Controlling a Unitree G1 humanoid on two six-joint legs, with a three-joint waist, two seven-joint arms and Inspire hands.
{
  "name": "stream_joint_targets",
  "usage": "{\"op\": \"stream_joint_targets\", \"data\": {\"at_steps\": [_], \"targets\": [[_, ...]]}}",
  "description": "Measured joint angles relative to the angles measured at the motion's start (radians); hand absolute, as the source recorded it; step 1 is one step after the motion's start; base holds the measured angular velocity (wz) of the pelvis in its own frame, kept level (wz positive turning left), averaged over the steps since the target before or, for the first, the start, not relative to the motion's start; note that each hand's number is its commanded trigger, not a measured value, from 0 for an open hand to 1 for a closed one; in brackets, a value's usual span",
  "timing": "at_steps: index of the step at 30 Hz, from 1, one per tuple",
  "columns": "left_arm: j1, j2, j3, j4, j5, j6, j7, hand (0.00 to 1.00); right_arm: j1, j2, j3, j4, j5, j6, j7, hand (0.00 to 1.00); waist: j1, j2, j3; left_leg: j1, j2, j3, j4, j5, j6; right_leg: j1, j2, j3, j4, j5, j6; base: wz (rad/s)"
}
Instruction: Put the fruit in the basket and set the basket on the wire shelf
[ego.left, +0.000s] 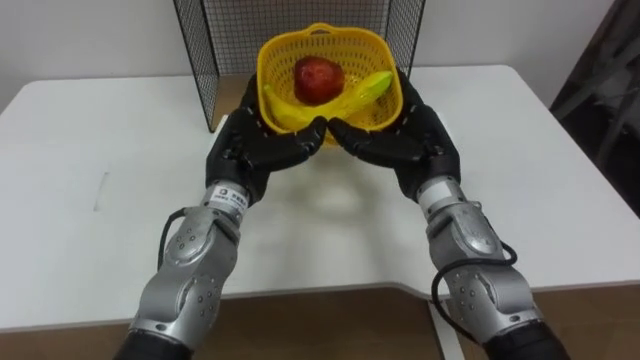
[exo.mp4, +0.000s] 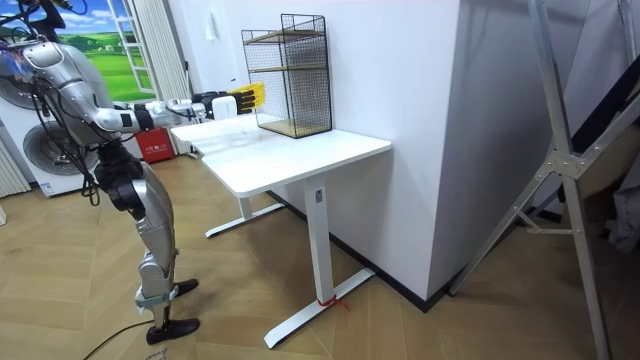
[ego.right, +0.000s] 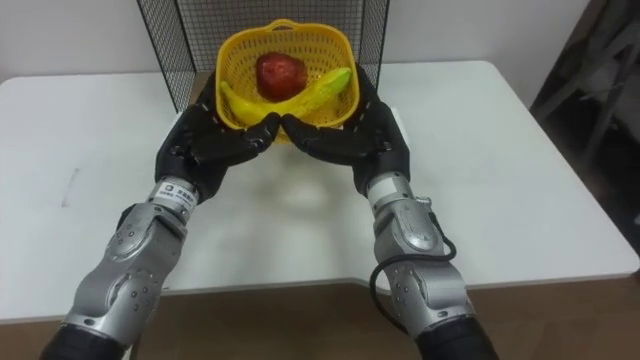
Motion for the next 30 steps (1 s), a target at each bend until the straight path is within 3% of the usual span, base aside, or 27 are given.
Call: {"op": "stream_joint_targets", "data": {"at_steps": [8,12,14,16,19,22,27,29,30], "targets": [[0.0,0.001,0.0,-0.002,0.002,0.0,0.0,0.0,0.0,0.0,0.0,0.0,0.0,-0.002,0.0,0.0,0.004,0.0,0.0001,-0.007,0.009,0.0,0.015,-0.006,-0.003,-0.001,0.003,-0.001,0.001,0.0,0.0,0.0],[0.001,0.003,0.001,-0.002,0.001,0.0,0.0,0.0,0.0,-0.001,0.002,0.0,-0.007,-0.002,0.003,0.0,0.018,0.002,0.0006,-0.023,0.033,0.008,0.079,-0.041,-0.014,-0.004,0.025,0.016,0.021,-0.007,-0.008,-0.11],[0.001,0.005,0.008,-0.002,0.002,0.0,0.0,0.0,0.0,0.001,0.001,0.001,-0.009,-0.002,0.014,0.0,0.035,0.001,0.0015,-0.033,0.051,0.015,0.125,-0.063,-0.024,-0.019,0.036,0.026,0.06,-0.026,-0.019,-0.24],[0.002,0.005,0.008,-0.002,0.008,0.0,0.0,0.0,0.0,0.004,-0.005,0.009,-0.018,-0.003,0.026,0.0,0.041,0.002,0.0029,-0.063,0.081,0.013,0.223,-0.107,-0.037,-0.046,0.047,0.024,0.147,-0.078,-0.036,-0.04],[0.003,0.013,0.007,0.0,0.021,0.0,0.0,0.0,0.0,-0.003,-0.007,0.023,-0.021,-0.003,0.039,0.0,0.043,-0.003,0.0058,-0.134,0.109,0.006,0.38,-0.137,-0.053,-0.106,0.049,0.024,0.277,-0.161,-0.058,0.07],[0.005,0.013,0.008,0.006,0.019,0.002,0.0,0.0,0.001,0.004,-0.001,0.05,-0.022,0.0,0.048,0.0,0.041,-0.003,0.0073,-0.171,0.131,-0.007,0.475,-0.135,-0.054,-0.122,0.05,0.021,0.344,-0.206,-0.079,0.03],[0.005,0.011,0.015,0.004,0.022,0.002,0.0,0.0,-0.001,0.009,-0.004,0.041,-0.023,-0.001,0.048,0.0,0.043,-0.007,0.0061,-0.186,0.134,0.009,0.446,-0.097,-0.069,-0.129,0.05,0.038,0.347,-0.203,-0.107,-0.05],[0.004,0.012,0.018,0.004,0.038,0.002,0.0,0.0,-0.001,0.006,-0.006,0.042,-0.019,-0.001,0.048,0.0,0.04,-0.015,0.0086,-0.231,0.113,0.023,0.39,-0.093,-0.066,-0.137,0.036,0.039,0.341,-0.203,-0.108,-0.03],[0.004,0.01,0.017,0.002,0.039,0.002,0.0,0.0,-0.001,0.001,-0.007,0.042,-0.02,-0.001,0.048,0.0,0.039,-0.016,0.0085,-0.275,0.1,0.038,0.323,-0.073,-0.07,-0.14,0.034,0.043,0.334,-0.202,-0.107,-0.21]]}}
